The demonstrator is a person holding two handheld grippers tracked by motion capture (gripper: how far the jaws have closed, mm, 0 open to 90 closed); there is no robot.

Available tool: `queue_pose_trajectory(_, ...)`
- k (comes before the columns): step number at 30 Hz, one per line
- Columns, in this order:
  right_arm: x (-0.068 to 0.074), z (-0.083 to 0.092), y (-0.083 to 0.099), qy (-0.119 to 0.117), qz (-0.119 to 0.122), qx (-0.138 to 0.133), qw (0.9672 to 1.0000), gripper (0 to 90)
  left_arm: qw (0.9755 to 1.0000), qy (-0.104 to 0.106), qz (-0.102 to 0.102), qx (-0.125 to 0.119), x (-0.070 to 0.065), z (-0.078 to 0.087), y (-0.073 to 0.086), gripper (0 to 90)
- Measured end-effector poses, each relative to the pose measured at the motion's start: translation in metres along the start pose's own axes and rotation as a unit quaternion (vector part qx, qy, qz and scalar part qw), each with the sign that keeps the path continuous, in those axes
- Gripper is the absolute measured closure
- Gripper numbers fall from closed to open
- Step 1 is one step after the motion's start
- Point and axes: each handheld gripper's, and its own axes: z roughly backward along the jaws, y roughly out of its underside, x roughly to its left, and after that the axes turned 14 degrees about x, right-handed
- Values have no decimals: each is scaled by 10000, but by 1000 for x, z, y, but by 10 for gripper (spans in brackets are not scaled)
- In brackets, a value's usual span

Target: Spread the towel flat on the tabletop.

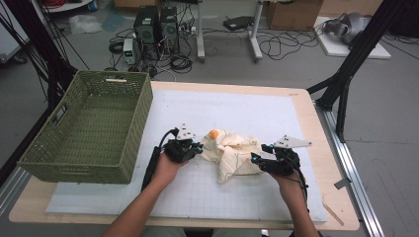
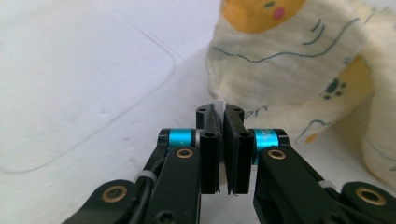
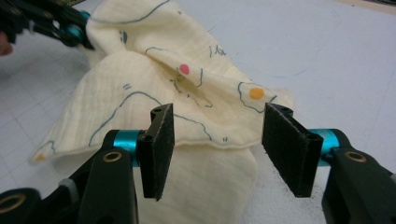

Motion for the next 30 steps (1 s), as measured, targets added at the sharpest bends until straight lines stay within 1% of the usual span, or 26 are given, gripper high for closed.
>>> queue_pose_trajectory(2,1,-4,0,-44,-5,59,10000,447,9999,-9,69,-113,7,10,5,852)
queue_pose_trajectory(3,3,-8,-1,-76,-23,110,9999,448,9997,-30,144,-187,11,15,8,852)
queue_pose_trajectory(4,5,-13,-1,-143,7,191,9997,449,9995,-42,200,-221,13,19,10,852)
queue_pose_trajectory(5,6,-17,-1,-161,57,236,9996,450,9991,-25,280,-302,16,22,12,852)
queue_pose_trajectory(7,13,-28,-2,-226,183,449,9986,463,9985,-70,365,-393,21,30,15,852)
queue_pose_trajectory(9,18,-39,-3,-264,296,663,9970,530,9976,-74,471,-507,24,35,17,852)
queue_pose_trajectory(11,22,-47,-3,-263,475,890,9945,658,9968,-103,539,-586,27,40,18,852)
queue_pose_trajectory(12,23,-49,-3,-286,542,920,9939,714,9966,-119,555,-603,28,41,18,852)
queue_pose_trajectory(13,23,-48,-4,-340,557,901,9938,788,9965,-154,550,-605,29,42,18,852)
queue_pose_trajectory(14,24,-47,-4,-352,639,897,9933,812,9963,-175,567,-615,29,42,18,852)
queue_pose_trajectory(15,24,-46,-4,-395,655,936,9927,823,9966,-203,546,-591,30,43,17,852)
queue_pose_trajectory(18,23,-43,-3,-470,667,1026,9914,831,9960,-318,619,-566,31,42,16,853)
queue_pose_trajectory(20,24,-39,-2,-515,698,1081,9903,831,9958,-394,632,-537,32,41,15,854)
queue_pose_trajectory(21,25,-37,-1,-569,699,1122,9896,830,9956,-435,651,-508,33,40,14,855)
queue_pose_trajectory(22,26,-36,-1,-620,735,1183,9883,831,9953,-469,694,-495,34,40,14,855)
queue_pose_trajectory(23,28,-33,0,-669,814,1222,9869,831,9950,-453,753,-477,35,38,15,855)
queue_pose_trajectory(24,30,-31,0,-857,879,1321,9836,830,9950,-430,770,-471,35,37,14,855)
queue_pose_trajectory(25,32,-30,1,-877,930,1361,9824,821,9956,-413,717,-430,33,34,14,855)
queue_pose_trajectory(26,35,-28,1,-880,991,1348,9820,780,9960,-438,661,-407,32,32,13,856)
queue_pose_trajectory(27,35,-27,1,-870,1003,1283,9828,723,9963,-435,624,-399,30,30,13,856)
queue_pose_trajectory(28,34,-25,1,-862,901,1153,9855,666,9964,-446,595,-408,29,29,12,856)
queue_pose_trajectory(29,30,-22,-1,-837,778,912,9893,602,9962,-438,616,-442,29,28,12,855)
queue_pose_trajectory(30,27,-18,-3,-809,631,690,9923,590,9959,-445,634,-465,29,28,12,855)
